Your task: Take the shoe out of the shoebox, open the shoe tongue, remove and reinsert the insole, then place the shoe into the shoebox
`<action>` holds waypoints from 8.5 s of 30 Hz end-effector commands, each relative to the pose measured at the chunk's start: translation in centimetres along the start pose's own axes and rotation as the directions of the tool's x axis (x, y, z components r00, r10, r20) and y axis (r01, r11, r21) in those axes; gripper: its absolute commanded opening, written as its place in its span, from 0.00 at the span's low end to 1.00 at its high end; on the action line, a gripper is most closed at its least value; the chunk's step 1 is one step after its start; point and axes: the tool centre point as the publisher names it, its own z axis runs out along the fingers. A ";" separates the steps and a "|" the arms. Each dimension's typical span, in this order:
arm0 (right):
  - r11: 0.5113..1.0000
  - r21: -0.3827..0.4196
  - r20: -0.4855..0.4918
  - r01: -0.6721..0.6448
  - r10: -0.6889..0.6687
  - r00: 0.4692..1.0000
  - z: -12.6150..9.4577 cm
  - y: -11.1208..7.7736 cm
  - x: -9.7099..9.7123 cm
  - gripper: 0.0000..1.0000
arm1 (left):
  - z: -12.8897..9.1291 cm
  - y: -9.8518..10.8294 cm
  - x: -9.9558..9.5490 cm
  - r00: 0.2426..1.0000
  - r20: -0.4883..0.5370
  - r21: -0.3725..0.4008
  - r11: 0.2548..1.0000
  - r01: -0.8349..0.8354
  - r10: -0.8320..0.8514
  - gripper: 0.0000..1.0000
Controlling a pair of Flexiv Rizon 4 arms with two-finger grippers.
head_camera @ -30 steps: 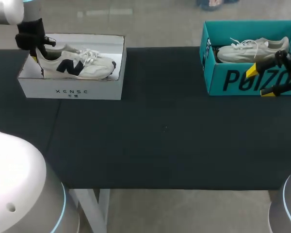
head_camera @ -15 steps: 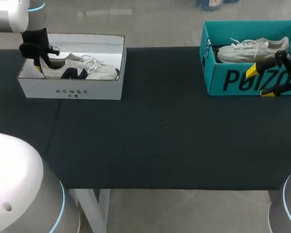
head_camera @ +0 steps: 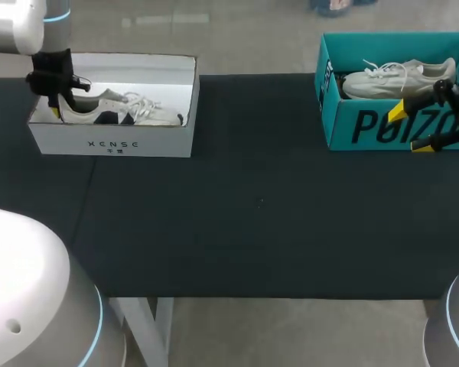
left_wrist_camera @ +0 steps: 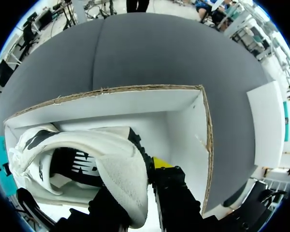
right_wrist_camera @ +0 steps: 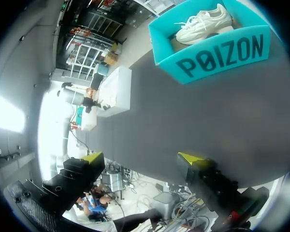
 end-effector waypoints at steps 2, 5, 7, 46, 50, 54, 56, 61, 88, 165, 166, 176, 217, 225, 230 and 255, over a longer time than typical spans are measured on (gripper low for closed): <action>1.000 0.000 0.003 -0.002 0.002 1.000 0.0 0.0 0.0 1.00 | 0.2 -0.1 -0.4 1.000 -0.004 0.015 1.000 0.005 -0.005 0.16; 1.000 0.000 0.003 -0.002 0.002 1.000 0.0 0.0 0.0 1.00 | 0.0 -0.1 -0.3 1.000 0.002 0.017 0.999 0.029 -0.029 1.00; 1.000 0.000 0.003 -0.002 0.002 1.000 0.0 0.0 0.0 1.00 | -0.7 -0.2 -0.1 0.998 0.018 0.005 0.998 0.057 -0.057 1.00; 0.948 -0.066 0.389 0.312 -0.263 0.883 -3.3 18.4 -0.6 1.00 | -16.7 -0.9 -5.1 0.221 -0.162 -0.205 0.252 0.946 -0.962 1.00; 0.948 -0.066 0.389 0.312 -0.263 0.883 -3.3 18.4 -0.6 1.00 | -16.7 -0.9 -5.1 0.221 -0.162 -0.205 0.252 0.946 -0.962 1.00; 0.948 -0.066 0.389 0.312 -0.263 0.883 -3.3 18.4 -0.6 1.00 | -16.7 -0.9 -5.1 0.221 -0.162 -0.205 0.252 0.946 -0.962 1.00; 0.948 -0.066 0.389 0.312 -0.263 0.883 -3.3 18.4 -0.6 1.00 | -16.7 -0.9 -5.1 0.221 -0.162 -0.205 0.252 0.946 -0.962 1.00; 0.948 -0.037 0.486 0.317 -0.260 0.834 -2.9 19.1 -1.5 1.00 | -19.1 0.0 -6.1 0.070 -0.120 -0.275 0.101 0.956 -0.990 1.00; 0.941 0.110 0.748 0.320 -0.291 0.597 -5.4 32.9 -13.4 1.00 | -25.2 -2.8 -8.5 -0.785 0.109 -0.192 -0.788 0.585 -0.610 1.00; 0.994 0.070 0.817 -0.079 -0.012 0.577 0.9 43.4 -30.1 1.00 | -32.0 -4.3 -4.3 -0.974 0.105 0.135 -0.973 -0.187 0.202 1.00; 0.994 0.070 0.816 -0.078 -0.012 0.578 1.1 43.3 -30.2 1.00 | -32.1 -4.5 -4.2 -0.973 0.106 0.137 -0.972 -0.191 0.206 1.00; 0.992 0.073 0.821 -0.099 -0.003 0.571 1.9 43.5 -31.7 1.00 | -32.8 -5.4 -3.8 -0.969 0.105 0.168 -0.965 -0.203 0.223 1.00; 0.995 0.034 0.876 -0.094 0.016 0.482 -2.2 42.7 -30.5 0.00 | -32.8 -5.4 -3.8 -0.969 0.107 0.169 -0.965 -0.202 0.222 1.00; 0.997 -0.066 0.822 -0.036 0.075 0.564 -5.3 40.9 -25.0 0.00 | -32.8 -5.4 -3.8 -0.969 0.107 0.169 -0.965 -0.202 0.222 1.00; 0.990 -0.138 0.791 0.013 0.103 0.604 -7.1 39.2 -21.0 0.00 | -32.8 -5.4 -3.8 -0.969 0.107 0.169 -0.965 -0.202 0.222 1.00; 0.944 -0.238 0.800 0.227 0.058 0.597 -7.8 26.2 -9.8 0.00 | -32.8 -5.4 -3.8 -0.969 0.107 0.169 -0.965 -0.202 0.222 1.00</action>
